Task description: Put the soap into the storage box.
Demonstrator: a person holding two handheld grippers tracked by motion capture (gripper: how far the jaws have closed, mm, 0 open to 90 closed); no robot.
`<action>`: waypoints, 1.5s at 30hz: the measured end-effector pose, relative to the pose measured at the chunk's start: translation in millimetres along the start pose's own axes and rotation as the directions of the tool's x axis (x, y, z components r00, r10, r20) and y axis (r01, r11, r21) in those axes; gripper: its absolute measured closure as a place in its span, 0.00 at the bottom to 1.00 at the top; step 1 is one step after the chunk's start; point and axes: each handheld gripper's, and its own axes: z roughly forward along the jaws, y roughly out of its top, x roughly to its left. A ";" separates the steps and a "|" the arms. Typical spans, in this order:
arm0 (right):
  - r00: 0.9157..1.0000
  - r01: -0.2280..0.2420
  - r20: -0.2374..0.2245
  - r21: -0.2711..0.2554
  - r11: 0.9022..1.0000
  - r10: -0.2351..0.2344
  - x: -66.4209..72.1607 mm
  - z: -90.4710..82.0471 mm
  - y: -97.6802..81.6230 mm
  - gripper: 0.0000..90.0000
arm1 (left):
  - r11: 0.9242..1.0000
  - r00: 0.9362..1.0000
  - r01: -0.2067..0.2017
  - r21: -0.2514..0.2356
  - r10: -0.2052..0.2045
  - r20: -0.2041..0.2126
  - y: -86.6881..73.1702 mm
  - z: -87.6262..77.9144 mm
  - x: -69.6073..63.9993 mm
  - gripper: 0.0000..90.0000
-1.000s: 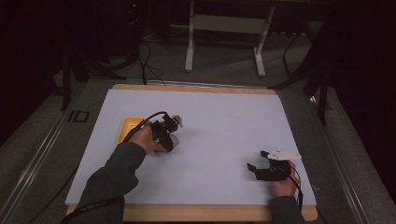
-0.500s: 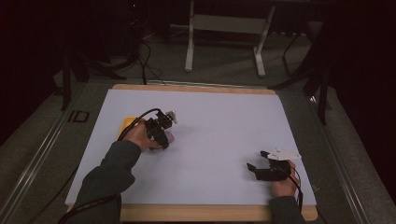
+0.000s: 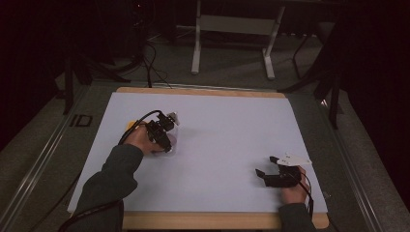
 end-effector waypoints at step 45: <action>1.000 0.005 0.001 0.005 1.000 -0.005 0.8 0.4 0.2 0.20 | 0.986 0.987 0.160 -0.050 -0.161 -0.017 -18.0 -8.0 38.3 0.56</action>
